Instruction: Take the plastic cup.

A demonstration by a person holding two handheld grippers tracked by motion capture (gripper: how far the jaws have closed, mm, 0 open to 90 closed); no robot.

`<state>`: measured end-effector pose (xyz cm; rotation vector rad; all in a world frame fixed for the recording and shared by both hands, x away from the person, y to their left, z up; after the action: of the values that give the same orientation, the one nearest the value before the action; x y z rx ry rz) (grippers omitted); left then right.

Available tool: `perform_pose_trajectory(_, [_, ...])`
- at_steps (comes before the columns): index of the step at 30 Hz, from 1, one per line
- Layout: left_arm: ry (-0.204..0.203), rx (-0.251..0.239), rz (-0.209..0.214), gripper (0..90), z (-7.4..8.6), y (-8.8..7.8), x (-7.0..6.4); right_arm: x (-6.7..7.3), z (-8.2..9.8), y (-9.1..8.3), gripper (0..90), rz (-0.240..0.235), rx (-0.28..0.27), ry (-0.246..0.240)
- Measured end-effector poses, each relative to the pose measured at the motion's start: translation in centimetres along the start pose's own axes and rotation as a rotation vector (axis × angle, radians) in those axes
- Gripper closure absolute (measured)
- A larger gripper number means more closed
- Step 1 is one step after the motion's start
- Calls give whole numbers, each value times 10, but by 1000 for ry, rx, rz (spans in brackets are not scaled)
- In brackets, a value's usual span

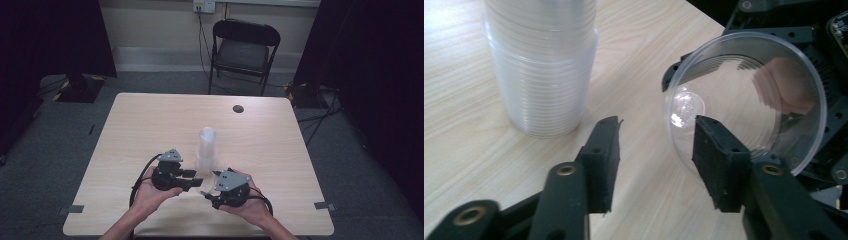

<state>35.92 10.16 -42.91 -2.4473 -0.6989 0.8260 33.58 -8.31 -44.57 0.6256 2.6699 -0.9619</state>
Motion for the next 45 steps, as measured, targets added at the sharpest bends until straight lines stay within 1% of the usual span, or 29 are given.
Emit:
perform_pose_trajectory(3, [2,-29,5,514,1,-3,1,0,0,-1,342,5,-4,9])
perform_pose_trajectory(4, [-7,-45,5,506,2,-3,1,0,1,-1,342,5,-7,12])
perform_pose_trajectory(7, [4,-62,-2,481,2,-5,0,-2,2,-1,343,12,-15,26])
perform_pose_trajectory(8, [11,-74,-9,467,2,-6,0,-2,2,-2,343,11,-19,34])
perform_pose_trajectory(10, [8,-107,-24,412,1,-8,0,-4,3,-2,342,21,-24,47])
perform_pose_trajectory(11, [2,-112,-25,382,1,-9,0,-6,4,-3,342,21,-30,62])
perform_pose_trajectory(15, [10,-155,-34,334,1,-13,0,-10,8,-5,342,35,-31,97])
perform_pose_trajectory(21, [25,-188,-64,285,1,-19,4,-15,12,-7,342,47,-37,138])
perform_pose_trajectory(26, [29,-210,-87,259,3,-25,10,-21,16,-8,342,59,-38,176])
perform_pose_trajectory(28, [24,-212,-101,232,4,-25,11,-24,17,-9,342,64,-43,195])
perform_pose_trajectory(31, [37,-219,-124,215,6,-26,14,-28,19,-11,342,75,-49,218])
perform_pose_trajectory(32, [41,-220,-133,196,7,-26,14,-30,20,-11,342,78,-52,229])
perform_pose_trajectory(35, [56,-225,-143,181,9,-27,15,-34,23,-14,342,92,-54,255])
perform_pose_trajectory(39, [45,-235,-150,161,15,-28,17,-43,27,-18,342,111,-62,294])
perform_pose_trajectory(41, [40,-224,-153,157,18,-27,18,-47,29,-20,342,120,-66,314])
perform_pose_trajectory(42, [44,-221,-158,157,20,-28,19,-49,30,-20,342,126,-66,322])
perform_pose_trajectory(45, [38,-224,-153,156,26,-30,21,-56,34,-22,342,148,-71,348])
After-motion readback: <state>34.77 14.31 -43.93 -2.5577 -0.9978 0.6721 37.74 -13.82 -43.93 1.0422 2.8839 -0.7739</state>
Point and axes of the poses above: each handheld gripper's, and its own axes: y roughly forward along the jaws, z roughly out of its underside, x roughly to its left, the point moved 3 cm from there along y, roughly forward along the jaws, and after that the axes turned 8 degrees about -y, right-handed, at the moved point
